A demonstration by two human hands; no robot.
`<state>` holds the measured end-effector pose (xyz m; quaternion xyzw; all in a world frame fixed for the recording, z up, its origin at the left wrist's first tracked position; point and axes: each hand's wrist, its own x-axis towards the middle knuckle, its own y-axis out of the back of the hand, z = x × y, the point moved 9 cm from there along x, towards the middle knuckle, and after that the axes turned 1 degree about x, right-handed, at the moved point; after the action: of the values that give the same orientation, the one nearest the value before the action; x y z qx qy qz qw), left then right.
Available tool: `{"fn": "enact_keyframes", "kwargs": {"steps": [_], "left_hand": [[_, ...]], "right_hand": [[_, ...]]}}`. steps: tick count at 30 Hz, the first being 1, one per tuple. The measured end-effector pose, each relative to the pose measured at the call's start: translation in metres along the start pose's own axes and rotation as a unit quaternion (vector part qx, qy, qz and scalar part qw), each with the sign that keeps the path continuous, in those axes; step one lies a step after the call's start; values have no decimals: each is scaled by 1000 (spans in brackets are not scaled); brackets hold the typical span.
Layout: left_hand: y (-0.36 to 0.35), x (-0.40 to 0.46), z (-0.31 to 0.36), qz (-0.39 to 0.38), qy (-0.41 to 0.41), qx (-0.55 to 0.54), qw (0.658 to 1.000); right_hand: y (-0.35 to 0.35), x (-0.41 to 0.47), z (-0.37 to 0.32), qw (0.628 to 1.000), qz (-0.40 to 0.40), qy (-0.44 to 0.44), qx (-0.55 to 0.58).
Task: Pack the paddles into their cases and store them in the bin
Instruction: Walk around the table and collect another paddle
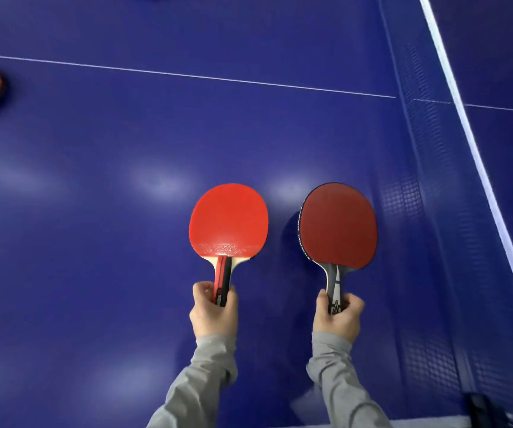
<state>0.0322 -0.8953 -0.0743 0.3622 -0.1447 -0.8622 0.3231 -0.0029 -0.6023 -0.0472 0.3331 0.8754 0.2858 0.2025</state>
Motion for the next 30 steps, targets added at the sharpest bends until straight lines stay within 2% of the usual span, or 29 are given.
{"fn": "enact_keyframes", "kwargs": {"steps": [7,11,14,19,24,30], "left_hand": [[-33,-57,-39,-26,22,-12,999],[-54,-69,-47,-95,22,-37,995],[-59,-72,-53,-153,54,-114,980],[-63,-68,-56,-240,131,-226,935],[-65,-72,-50,-289,157,-273,904],[-66,-71,-52,-308,163,-269,898]], "right_hand": [[25,-18,25,999,-34,4,-8],[27,-25,21,998,-50,31,-5],[21,-37,14,996,-68,53,0],[-3,-70,-3,989,-98,110,16],[-23,-94,-14,983,-109,148,-16],[-29,-104,-19,976,-109,168,-86]]}}
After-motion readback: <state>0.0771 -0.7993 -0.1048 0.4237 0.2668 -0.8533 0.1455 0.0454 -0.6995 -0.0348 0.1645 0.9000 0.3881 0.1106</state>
